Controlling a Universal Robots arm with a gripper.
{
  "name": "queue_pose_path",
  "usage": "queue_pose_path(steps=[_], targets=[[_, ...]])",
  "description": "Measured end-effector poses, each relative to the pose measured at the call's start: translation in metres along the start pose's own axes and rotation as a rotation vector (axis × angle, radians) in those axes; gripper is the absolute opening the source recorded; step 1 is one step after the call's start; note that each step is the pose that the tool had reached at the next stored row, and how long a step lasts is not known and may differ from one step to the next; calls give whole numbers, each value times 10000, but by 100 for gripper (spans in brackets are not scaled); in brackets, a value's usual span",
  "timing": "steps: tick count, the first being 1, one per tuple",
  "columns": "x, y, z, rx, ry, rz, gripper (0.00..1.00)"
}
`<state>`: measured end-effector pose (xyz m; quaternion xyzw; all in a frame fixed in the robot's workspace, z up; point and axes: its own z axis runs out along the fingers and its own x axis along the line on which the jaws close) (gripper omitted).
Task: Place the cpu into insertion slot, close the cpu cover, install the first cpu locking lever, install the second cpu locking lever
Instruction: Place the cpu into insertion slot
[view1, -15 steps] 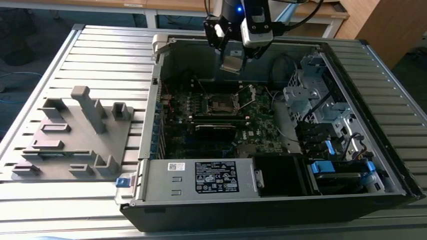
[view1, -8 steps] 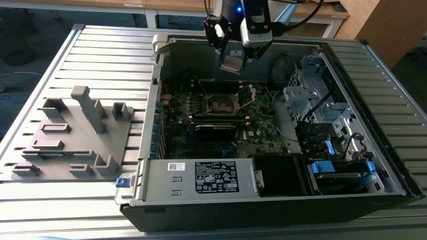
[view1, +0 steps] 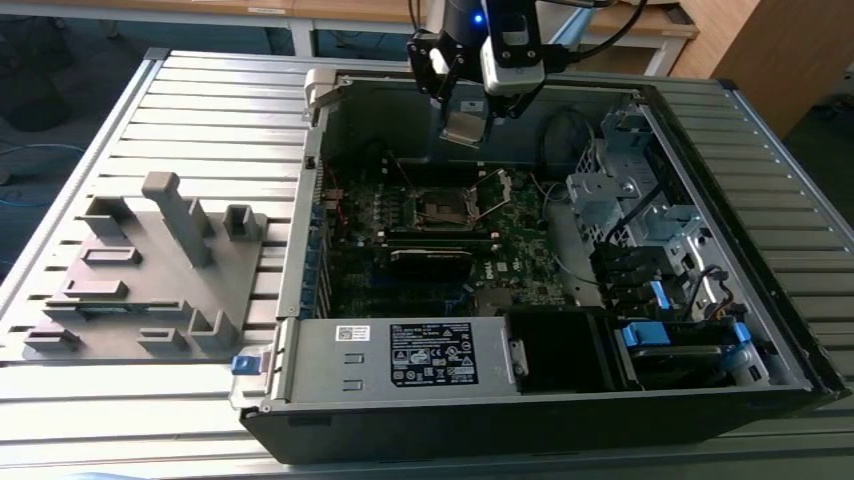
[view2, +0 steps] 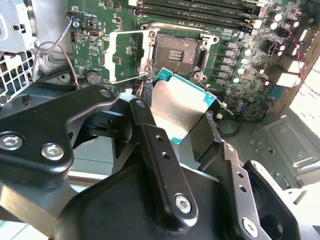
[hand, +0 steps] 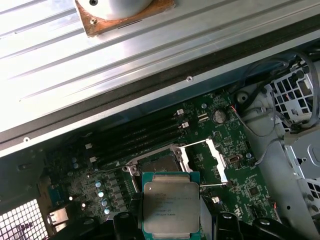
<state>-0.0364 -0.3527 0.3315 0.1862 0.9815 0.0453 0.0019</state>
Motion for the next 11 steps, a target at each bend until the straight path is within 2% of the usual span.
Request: queue_pose_path(steps=[11], targets=[[0, 0, 2, -1, -8, 94, 54]])
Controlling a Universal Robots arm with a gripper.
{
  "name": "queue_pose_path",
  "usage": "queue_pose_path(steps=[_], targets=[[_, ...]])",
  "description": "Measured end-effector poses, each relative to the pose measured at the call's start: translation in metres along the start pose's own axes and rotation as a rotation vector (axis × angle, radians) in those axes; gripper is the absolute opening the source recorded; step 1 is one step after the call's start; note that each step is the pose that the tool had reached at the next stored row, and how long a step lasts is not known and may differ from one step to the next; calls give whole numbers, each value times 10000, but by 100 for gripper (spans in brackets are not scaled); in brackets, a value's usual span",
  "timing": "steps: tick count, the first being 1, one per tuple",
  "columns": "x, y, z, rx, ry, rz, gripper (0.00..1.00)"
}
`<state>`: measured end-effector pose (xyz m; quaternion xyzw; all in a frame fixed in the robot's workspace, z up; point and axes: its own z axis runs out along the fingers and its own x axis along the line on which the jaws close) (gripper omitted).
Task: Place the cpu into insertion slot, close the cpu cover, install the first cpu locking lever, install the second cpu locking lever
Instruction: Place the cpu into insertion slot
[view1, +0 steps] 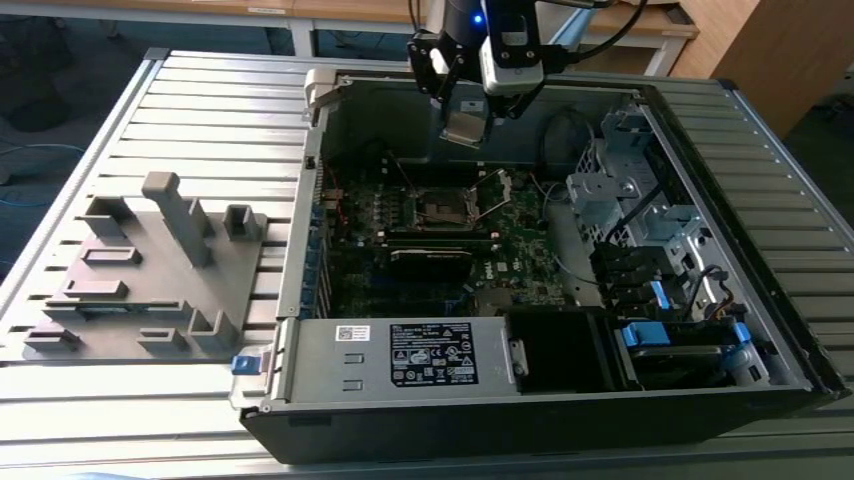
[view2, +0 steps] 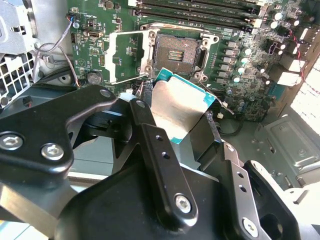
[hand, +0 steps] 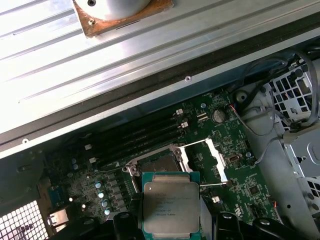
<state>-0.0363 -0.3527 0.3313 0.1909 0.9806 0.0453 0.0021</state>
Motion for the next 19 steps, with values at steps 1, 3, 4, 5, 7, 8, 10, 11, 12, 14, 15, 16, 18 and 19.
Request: queue_pose_path(steps=[1, 3, 4, 5, 7, 8, 10, 11, 12, 14, 15, 16, 18, 19], targets=[[0, 0, 0, 0, 0, 0, 54], [0, 0, 3, -1, -2, 1, 54], [0, 0, 8, -4, -3, 1, 54], [0, -1, 13, -5, -4, 0, 54], [0, -3, 29, -4, -6, 0, 54], [0, -5, 41, -3, -6, -1, 54], [-1, -10, 69, -4, -7, 7, 54], [-1, -12, 82, -2, -8, 23, 54], [-3, -15, 95, -3, -11, 48, 54], [-5, -22, 124, -4, -18, 129, 54], [-6, -26, 137, -5, -24, 191, 54], [-7, -30, 150, -6, -31, 269, 54], [-11, -40, 173, -10, -48, 432, 54], [-12, -45, 183, -12, -57, 518, 54]])
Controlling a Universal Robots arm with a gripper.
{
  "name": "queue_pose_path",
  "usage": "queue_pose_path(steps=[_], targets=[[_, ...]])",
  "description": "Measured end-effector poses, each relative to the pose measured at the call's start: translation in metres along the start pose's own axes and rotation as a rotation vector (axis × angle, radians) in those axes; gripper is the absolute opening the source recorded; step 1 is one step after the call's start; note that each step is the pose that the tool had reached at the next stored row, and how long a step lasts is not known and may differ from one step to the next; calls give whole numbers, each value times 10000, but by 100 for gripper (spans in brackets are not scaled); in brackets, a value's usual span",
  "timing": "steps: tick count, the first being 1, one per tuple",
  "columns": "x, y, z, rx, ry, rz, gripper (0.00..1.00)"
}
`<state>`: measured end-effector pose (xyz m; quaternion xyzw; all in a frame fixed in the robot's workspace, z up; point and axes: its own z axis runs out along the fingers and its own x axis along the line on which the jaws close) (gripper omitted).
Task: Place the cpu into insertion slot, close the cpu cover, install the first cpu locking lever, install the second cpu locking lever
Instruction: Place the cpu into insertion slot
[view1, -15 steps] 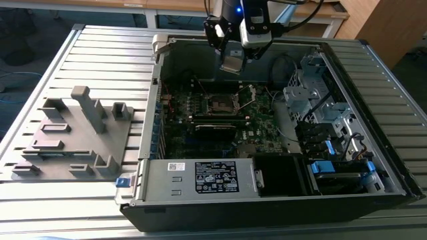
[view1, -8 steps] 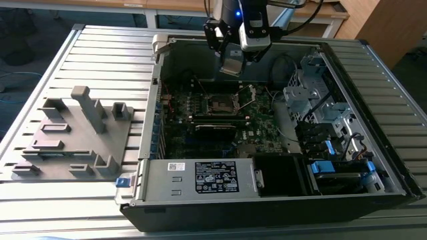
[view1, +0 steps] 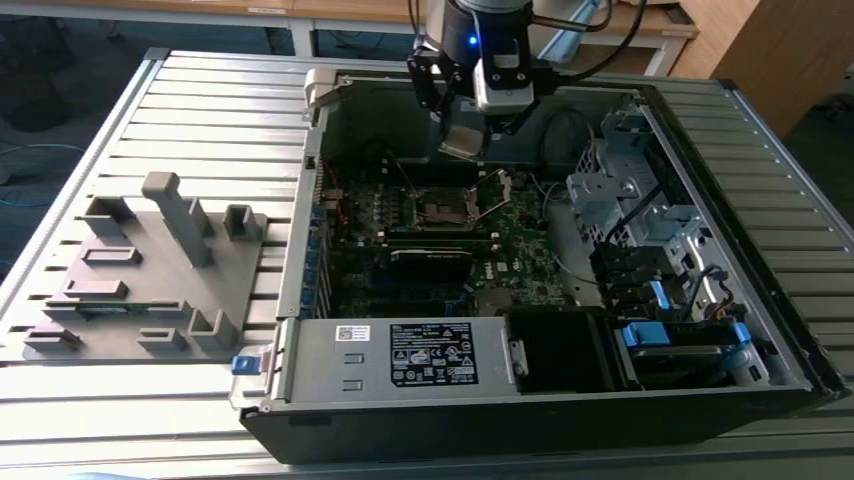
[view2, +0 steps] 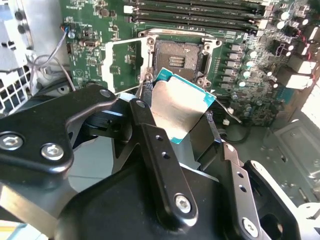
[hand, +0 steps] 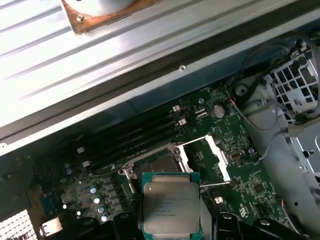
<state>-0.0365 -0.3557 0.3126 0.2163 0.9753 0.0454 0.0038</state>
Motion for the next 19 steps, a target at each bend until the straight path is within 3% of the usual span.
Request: queue_pose_path(steps=[7, 19], targets=[[-12, -29, 68, -8, -57, 587, 54], [-12, -30, 78, -12, -64, 664, 54]])
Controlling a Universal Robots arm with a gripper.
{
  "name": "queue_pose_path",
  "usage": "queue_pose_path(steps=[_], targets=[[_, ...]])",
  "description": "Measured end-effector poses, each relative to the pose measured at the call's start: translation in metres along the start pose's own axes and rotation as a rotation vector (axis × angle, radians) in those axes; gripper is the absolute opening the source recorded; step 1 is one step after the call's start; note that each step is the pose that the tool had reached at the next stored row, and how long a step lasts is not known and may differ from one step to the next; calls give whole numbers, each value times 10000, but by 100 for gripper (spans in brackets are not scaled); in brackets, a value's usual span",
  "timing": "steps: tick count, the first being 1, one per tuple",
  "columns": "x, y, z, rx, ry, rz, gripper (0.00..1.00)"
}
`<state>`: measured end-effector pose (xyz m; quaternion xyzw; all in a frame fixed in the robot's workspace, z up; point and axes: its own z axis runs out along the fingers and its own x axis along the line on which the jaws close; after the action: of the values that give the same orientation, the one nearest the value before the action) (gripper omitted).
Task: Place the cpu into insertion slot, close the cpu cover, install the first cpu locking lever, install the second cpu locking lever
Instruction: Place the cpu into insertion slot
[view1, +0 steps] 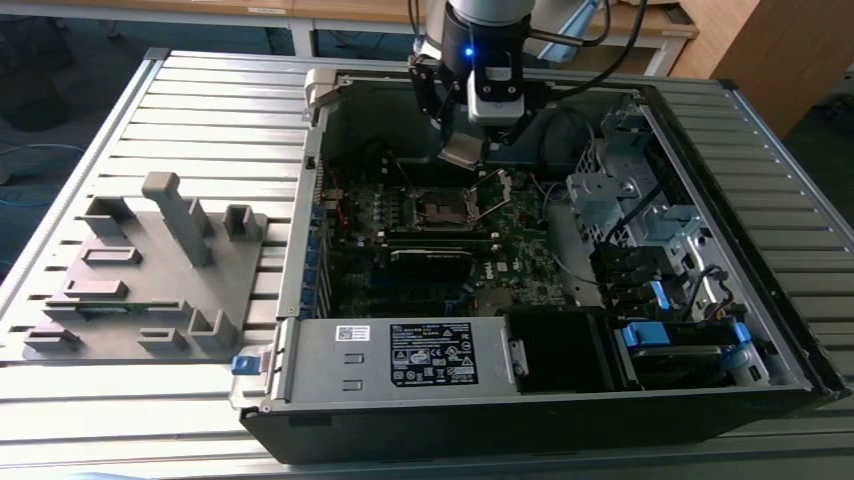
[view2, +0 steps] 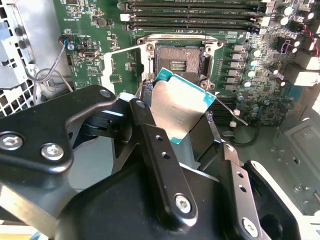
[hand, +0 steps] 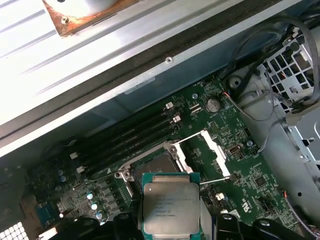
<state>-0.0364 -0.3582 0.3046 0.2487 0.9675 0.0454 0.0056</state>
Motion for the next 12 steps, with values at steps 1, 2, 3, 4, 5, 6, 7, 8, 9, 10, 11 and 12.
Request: queue_pose_path(steps=[1, 2, 3, 4, 5, 6, 7, 8, 9, 10, 11, 12], targets=[[0, 0, 2, 0, -6, 59, 54], [0, -1, 4, 1, -12, 138, 54], [0, -1, 5, 1, -19, 207, 54], [0, -1, 6, 1, -21, 239, 54], [0, -1, 6, 1, -21, 239, 54], [0, -1, 6, 0, -22, 240, 54], [0, -1, 6, -1, -22, 241, 54], [0, -1, 6, 0, -22, 241, 54], [0, -1, 7, -1, -22, 249, 54], [-1, -1, 9, -2, -27, 289, 54], [-1, -1, 11, -3, -34, 379, 54], [-1, -1, 13, -4, -45, 496, 54]])
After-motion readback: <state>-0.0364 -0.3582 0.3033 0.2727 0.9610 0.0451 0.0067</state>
